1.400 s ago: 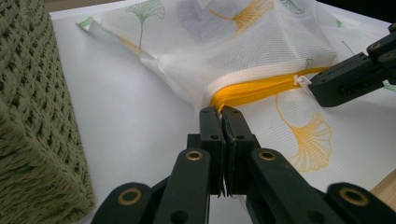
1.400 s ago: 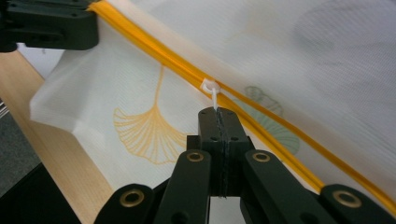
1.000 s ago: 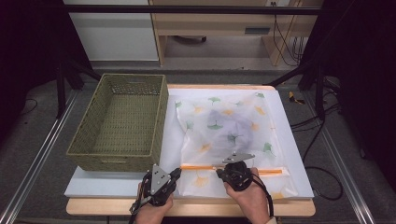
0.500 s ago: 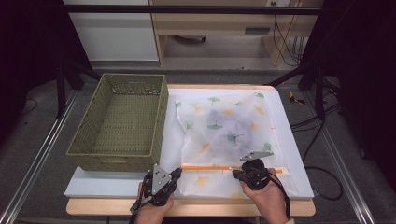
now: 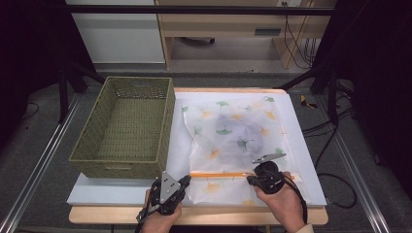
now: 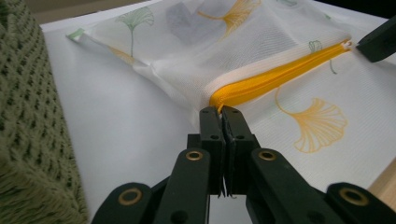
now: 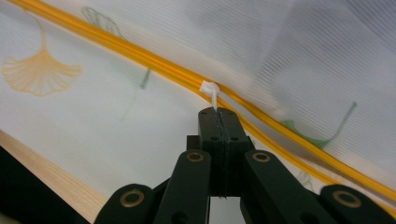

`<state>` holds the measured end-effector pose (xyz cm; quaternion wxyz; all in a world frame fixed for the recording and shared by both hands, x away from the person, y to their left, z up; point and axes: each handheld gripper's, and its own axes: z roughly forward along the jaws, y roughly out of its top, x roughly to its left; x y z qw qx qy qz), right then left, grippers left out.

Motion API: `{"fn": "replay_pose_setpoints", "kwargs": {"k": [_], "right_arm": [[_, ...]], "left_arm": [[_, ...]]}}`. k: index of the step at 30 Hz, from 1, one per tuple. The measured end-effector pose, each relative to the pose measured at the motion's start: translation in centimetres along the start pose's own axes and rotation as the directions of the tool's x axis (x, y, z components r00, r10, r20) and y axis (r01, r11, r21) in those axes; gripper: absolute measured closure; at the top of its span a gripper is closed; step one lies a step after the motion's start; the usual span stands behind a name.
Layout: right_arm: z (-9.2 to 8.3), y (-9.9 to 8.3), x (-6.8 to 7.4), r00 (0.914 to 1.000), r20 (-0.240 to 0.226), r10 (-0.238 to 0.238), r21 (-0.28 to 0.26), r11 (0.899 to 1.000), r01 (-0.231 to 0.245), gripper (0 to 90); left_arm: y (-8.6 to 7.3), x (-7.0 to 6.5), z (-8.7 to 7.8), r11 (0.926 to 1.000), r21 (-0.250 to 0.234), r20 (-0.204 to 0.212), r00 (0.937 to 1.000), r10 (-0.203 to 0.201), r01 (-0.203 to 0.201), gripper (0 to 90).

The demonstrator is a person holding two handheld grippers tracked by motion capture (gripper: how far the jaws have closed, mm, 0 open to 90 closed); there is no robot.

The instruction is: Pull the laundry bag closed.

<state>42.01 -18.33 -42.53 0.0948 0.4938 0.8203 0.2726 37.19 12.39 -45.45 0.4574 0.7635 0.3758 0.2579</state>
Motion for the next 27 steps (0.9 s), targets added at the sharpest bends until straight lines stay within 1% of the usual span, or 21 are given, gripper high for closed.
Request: {"fn": "replay_pose_setpoints", "kwargs": {"k": [1,5,9,13,18,22,25,27], "right_arm": [[0.0,0.0,-0.2,1.0000,0.007,-0.003,0.002,1.000,0.003,90.0],[-0.5,-0.4,-1.4,0.9997,0.019,0.017,0.008,1.000,-0.017,90.0],[-1.1,-0.9,-2.7,0.9987,0.033,0.037,0.012,0.999,-0.038,90.0],[-1.3,-1.4,-3.6,0.9976,0.039,0.056,0.013,0.998,-0.057,90.0],[-1.3,-1.9,-4.5,0.9959,0.053,0.073,0.014,0.997,-0.074,90.0],[-1.3,-2.2,-5.0,0.9946,0.055,0.088,0.015,0.996,-0.089,90.0],[-1.4,-2.3,-5.2,0.9943,0.059,0.088,0.014,0.996,-0.089,90.0],[-1.6,-2.4,-5.4,0.9942,0.059,0.090,0.013,0.996,-0.091,90.0]], "left_arm": [[0.0,0.1,0.0,1.0000,-0.002,-0.002,1.0000,-0.007,0.007,87.7],[0.0,0.7,-0.2,0.9998,-0.003,-0.002,0.9998,-0.022,0.022,87.7],[0.0,0.6,0.0,0.9998,-0.001,-0.001,0.9998,-0.021,0.021,87.7],[0.0,0.5,0.0,0.9998,0.001,-0.002,0.9998,-0.019,0.019,87.7],[-0.1,0.6,0.0,0.9998,0.000,-0.008,0.9997,-0.022,0.022,87.7],[-0.1,0.7,0.0,0.9998,0.002,-0.009,0.9997,-0.021,0.021,87.7],[-0.1,0.8,0.0,0.9998,0.003,-0.015,0.9997,-0.018,0.018,87.7],[-0.2,0.9,0.1,0.9997,0.005,-0.018,0.9995,-0.025,0.025,87.7]]}}
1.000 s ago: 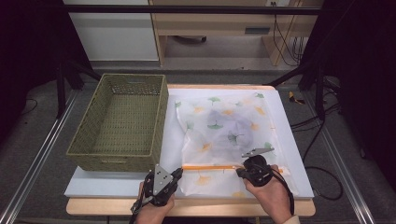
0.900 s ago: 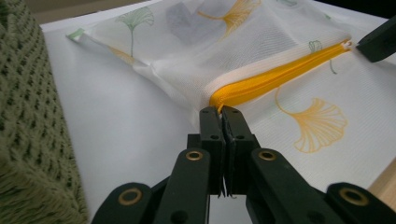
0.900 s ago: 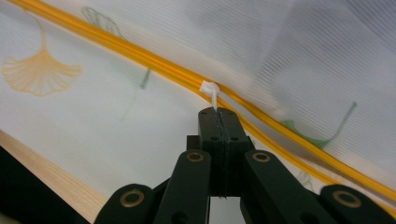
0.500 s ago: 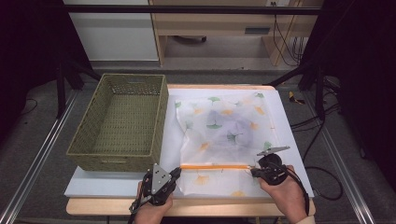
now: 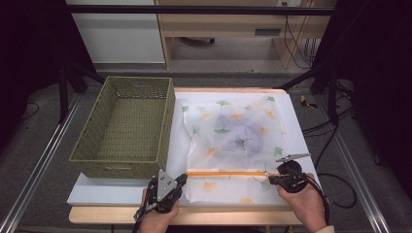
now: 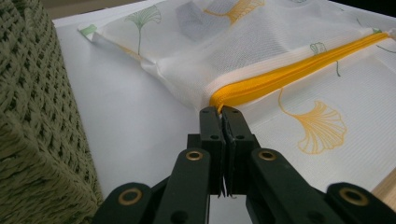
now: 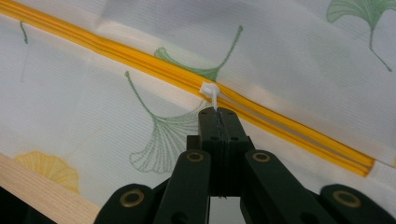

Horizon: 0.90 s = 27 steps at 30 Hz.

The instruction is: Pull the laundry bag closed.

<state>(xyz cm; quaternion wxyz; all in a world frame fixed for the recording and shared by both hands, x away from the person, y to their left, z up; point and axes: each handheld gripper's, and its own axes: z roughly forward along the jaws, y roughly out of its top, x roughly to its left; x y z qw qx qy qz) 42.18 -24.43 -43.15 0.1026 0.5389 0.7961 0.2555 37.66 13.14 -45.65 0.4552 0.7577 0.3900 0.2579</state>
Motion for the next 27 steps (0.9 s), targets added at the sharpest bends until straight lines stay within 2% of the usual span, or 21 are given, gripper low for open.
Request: {"fn": "replay_pose_setpoints", "kwargs": {"k": [11,15,27], "right_arm": [[0.25,-0.63,-0.56,0.9999,0.000,0.015,0.001,1.000,-0.015,90.0],[0.47,-0.72,-0.58,0.9998,-0.009,0.018,-0.001,1.000,-0.018,90.0],[0.58,-0.78,-0.47,0.9998,-0.009,0.015,-0.001,1.000,-0.015,90.0]], "left_arm": [[-0.28,0.44,0.52,1.0000,0.002,-0.023,0.9997,0.003,-0.003,87.8],[-0.34,0.54,0.73,0.9997,0.006,-0.035,0.9991,0.024,-0.024,87.7],[-0.25,0.71,0.76,0.9997,0.005,-0.038,0.9989,0.026,-0.026,87.7]]}}
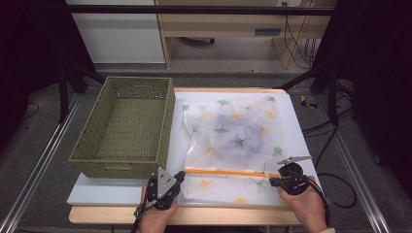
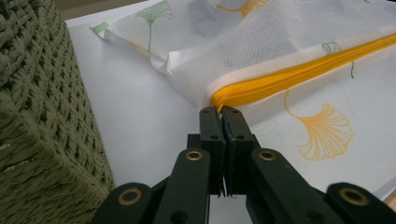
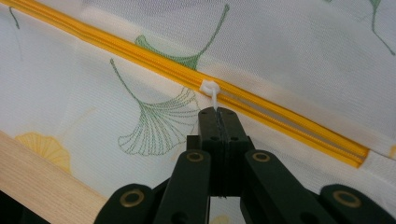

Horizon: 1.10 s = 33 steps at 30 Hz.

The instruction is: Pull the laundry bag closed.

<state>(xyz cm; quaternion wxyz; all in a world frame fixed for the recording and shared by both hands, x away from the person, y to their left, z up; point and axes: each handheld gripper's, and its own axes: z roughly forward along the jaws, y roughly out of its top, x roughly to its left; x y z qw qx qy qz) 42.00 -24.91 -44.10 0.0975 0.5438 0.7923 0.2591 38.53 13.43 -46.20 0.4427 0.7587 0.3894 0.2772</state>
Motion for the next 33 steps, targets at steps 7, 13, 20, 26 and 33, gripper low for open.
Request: {"fn": "replay_pose_setpoints", "kwargs": {"k": [7,13,20,26,33], "right_arm": [[-0.3,-0.4,-1.0,0.9993,0.027,0.025,0.001,1.000,-0.025,90.0],[-0.6,-0.6,-1.4,0.9989,0.023,0.040,-0.005,0.999,-0.040,90.0],[-0.8,-1.0,-2.0,0.9980,0.025,0.058,-0.005,0.998,-0.058,90.0],[-1.2,-1.4,-2.8,0.9964,0.031,0.079,-0.001,0.997,-0.079,90.0],[-1.3,-1.6,-3.4,0.9956,0.029,0.089,-0.003,0.996,-0.089,90.0]], "left_arm": [[0.0,0.1,0.0,1.0000,0.000,-0.004,1.0000,-0.005,0.005,87.7],[0.0,0.1,0.0,1.0000,0.002,-0.002,1.0000,-0.001,0.001,87.7],[0.0,0.2,0.0,1.0000,0.003,-0.002,1.0000,-0.006,0.006,87.7],[0.0,0.1,0.0,1.0000,0.004,-0.003,1.0000,-0.004,0.004,87.7],[0.0,0.1,0.0,1.0000,0.004,-0.003,1.0000,-0.004,0.004,87.8]]}}
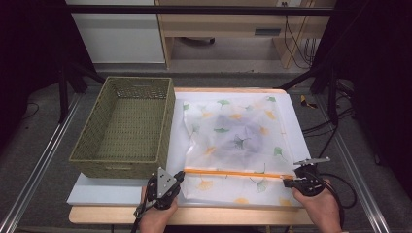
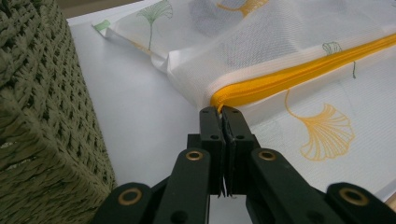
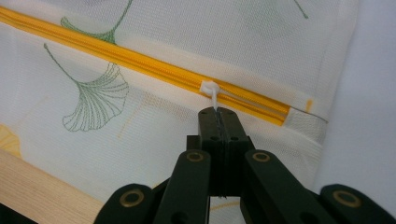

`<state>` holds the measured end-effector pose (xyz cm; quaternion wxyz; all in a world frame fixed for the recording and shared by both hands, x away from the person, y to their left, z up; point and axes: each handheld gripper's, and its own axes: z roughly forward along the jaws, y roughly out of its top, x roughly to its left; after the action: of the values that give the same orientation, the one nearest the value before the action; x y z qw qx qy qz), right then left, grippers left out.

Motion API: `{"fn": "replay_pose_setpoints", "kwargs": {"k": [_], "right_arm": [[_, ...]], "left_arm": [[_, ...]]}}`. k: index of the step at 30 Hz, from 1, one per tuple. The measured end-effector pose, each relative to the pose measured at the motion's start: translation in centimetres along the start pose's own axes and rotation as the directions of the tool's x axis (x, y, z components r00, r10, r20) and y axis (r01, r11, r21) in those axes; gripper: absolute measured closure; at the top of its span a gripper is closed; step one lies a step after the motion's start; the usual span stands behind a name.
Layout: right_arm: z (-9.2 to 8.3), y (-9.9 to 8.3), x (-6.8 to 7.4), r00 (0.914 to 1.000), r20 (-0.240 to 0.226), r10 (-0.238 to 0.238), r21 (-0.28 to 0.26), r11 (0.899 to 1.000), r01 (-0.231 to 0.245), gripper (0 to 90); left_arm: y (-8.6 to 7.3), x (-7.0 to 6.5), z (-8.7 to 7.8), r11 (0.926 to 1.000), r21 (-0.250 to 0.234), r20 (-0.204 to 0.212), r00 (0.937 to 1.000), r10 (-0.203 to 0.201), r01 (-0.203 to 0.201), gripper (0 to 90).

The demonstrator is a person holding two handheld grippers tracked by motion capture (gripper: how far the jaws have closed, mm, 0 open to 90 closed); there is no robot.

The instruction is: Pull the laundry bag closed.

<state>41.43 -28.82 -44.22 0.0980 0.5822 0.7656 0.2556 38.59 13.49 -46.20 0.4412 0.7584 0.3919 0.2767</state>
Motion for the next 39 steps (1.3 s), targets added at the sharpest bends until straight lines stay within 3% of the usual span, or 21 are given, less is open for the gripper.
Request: {"fn": "replay_pose_setpoints", "kwargs": {"k": [39], "right_arm": [[-0.2,-0.6,-1.1,1.0000,0.003,0.009,0.008,1.000,-0.009,90.0]], "left_arm": [[0.0,-0.1,0.0,1.0000,-0.001,0.003,1.0000,0.003,-0.003,87.8]]}}
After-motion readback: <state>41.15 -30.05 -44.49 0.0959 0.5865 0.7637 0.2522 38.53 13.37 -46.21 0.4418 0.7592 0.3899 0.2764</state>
